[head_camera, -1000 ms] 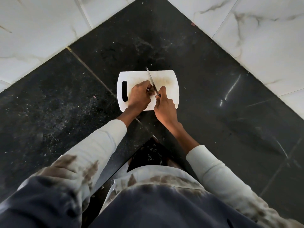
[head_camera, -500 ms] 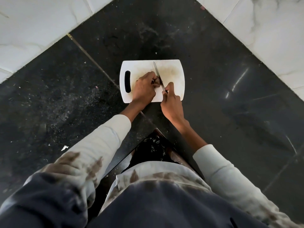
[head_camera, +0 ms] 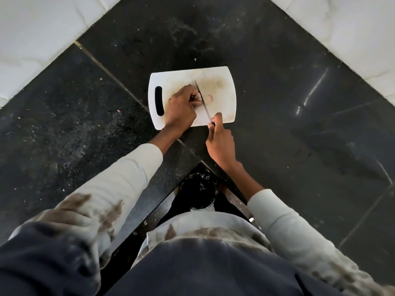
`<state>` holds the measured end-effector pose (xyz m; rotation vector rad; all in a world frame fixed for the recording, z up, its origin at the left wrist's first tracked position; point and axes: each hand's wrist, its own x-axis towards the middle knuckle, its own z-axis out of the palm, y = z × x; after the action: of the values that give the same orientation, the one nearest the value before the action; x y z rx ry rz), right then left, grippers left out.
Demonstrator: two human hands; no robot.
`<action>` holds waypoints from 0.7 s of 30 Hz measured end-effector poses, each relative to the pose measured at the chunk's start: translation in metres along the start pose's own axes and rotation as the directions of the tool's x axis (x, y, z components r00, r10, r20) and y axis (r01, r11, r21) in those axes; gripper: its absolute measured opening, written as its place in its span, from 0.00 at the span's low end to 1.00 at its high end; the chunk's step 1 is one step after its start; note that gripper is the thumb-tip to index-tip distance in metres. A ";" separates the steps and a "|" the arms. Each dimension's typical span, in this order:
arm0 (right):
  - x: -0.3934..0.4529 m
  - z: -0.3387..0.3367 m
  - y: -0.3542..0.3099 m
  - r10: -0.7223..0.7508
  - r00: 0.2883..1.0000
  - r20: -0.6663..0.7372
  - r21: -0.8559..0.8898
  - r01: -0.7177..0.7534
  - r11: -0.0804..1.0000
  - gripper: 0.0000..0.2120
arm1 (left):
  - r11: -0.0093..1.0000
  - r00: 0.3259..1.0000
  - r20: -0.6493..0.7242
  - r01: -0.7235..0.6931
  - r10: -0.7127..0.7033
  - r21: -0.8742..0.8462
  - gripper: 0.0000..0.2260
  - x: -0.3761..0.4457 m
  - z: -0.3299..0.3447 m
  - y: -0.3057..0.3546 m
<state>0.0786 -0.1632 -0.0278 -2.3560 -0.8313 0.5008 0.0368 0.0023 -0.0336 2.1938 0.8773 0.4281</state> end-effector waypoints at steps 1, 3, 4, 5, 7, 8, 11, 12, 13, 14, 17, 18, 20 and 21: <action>-0.003 0.002 0.001 -0.002 1.000 -0.010 -0.012 0.002 1.000 0.08 | 1.000 1.000 -0.012 -0.008 0.008 0.021 0.10 -0.001 0.000 0.001; -0.002 0.007 -0.002 0.000 1.000 -0.030 -0.001 0.000 1.000 0.08 | 0.999 1.000 -0.017 -0.024 0.025 0.039 0.11 -0.003 -0.001 0.003; 0.000 0.009 -0.004 0.001 0.999 -0.039 0.013 0.000 1.000 0.08 | 0.999 1.000 -0.016 -0.022 0.023 0.041 0.11 -0.003 -0.001 0.003; 0.002 0.009 -0.007 -0.002 0.999 -0.046 0.024 0.003 1.000 0.08 | 0.999 1.000 -0.016 -0.016 0.016 0.044 0.11 -0.003 -0.001 0.003; 0.000 0.010 -0.007 0.004 0.999 -0.051 0.031 -0.003 1.000 0.09 | 0.999 1.000 -0.009 -0.011 0.012 0.048 0.11 -0.002 -0.002 0.003; -0.002 0.009 -0.005 0.010 0.999 -0.052 0.025 -0.009 1.000 0.09 | 0.999 1.000 -0.005 -0.010 0.010 0.037 0.11 -0.002 -0.003 0.005; -0.013 0.008 -0.001 0.023 0.998 -0.054 -0.015 -0.023 1.000 0.10 | 1.000 1.000 0.010 0.004 -0.004 0.021 0.11 -0.001 -0.003 0.005; -0.015 0.008 0.000 0.026 0.998 -0.054 -0.017 -0.027 0.999 0.10 | 1.000 1.000 0.014 0.006 -0.006 0.011 0.12 -0.002 -0.003 0.006; -0.017 0.008 0.001 0.037 0.998 -0.053 -0.005 -0.037 0.999 0.11 | 1.000 1.000 0.014 0.018 -0.018 0.005 0.12 -0.003 -0.003 0.007; -0.017 0.007 0.001 0.054 0.997 -0.046 0.026 -0.053 0.998 0.12 | 1.000 0.999 0.013 0.031 -0.031 -0.002 0.12 -0.003 -0.001 0.007; -0.013 0.001 0.001 0.099 0.994 -0.049 0.221 -0.086 0.972 0.09 | 0.998 0.998 0.025 0.063 -0.063 0.005 0.14 -0.006 -0.001 0.009; -0.012 -0.003 0.000 0.106 0.992 -0.062 0.275 -0.085 0.958 0.08 | 0.998 0.997 0.041 0.062 -0.063 0.011 0.15 -0.006 -0.002 0.009; -0.007 -0.012 -0.002 0.113 0.990 -0.083 0.339 -0.078 0.938 0.09 | 0.999 0.995 0.086 0.050 -0.051 0.017 0.15 -0.006 -0.004 0.008; -0.004 -0.018 -0.005 0.111 0.990 -0.086 0.359 -0.073 0.931 0.09 | 0.999 0.993 0.106 0.043 -0.044 0.011 0.15 -0.005 -0.006 0.008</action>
<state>0.0830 -0.1698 -0.0106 -2.0713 -0.5316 0.5135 0.0333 -0.0022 -0.0242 2.1805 0.8684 0.2841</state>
